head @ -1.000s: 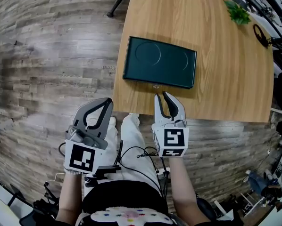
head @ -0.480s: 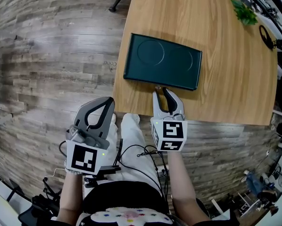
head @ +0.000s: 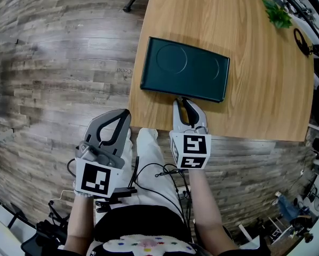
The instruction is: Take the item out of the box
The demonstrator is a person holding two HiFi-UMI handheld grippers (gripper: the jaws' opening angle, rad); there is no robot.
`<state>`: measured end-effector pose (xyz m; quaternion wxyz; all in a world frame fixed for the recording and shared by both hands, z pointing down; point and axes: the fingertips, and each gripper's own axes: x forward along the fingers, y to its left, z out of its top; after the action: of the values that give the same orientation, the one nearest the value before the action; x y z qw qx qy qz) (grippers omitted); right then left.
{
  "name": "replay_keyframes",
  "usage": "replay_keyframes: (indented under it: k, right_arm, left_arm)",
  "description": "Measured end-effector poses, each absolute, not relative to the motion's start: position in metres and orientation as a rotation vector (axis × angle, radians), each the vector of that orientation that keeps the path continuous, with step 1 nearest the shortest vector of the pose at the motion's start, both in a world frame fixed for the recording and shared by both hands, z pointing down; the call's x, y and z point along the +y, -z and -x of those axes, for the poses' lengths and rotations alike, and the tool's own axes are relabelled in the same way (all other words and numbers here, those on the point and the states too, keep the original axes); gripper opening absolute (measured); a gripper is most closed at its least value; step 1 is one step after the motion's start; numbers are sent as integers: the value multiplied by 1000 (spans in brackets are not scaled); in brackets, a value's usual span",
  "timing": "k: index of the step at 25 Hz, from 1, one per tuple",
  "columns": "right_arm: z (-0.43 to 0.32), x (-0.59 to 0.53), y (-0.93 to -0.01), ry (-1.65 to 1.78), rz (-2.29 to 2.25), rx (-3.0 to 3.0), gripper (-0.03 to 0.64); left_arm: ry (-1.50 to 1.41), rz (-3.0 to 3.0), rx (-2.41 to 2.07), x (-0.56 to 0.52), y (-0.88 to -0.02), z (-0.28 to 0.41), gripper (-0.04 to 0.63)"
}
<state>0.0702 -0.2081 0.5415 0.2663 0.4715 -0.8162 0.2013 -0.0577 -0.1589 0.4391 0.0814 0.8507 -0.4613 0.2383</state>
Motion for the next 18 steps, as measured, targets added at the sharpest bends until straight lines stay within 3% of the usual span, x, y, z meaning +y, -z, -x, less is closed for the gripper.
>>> replay_keyframes:
  k: [18]
  right_arm:
    - [-70,-186,-542,-548,-1301,-2177,77]
  left_arm:
    - [-716,-2585,-1323,-143,-438,55,2]
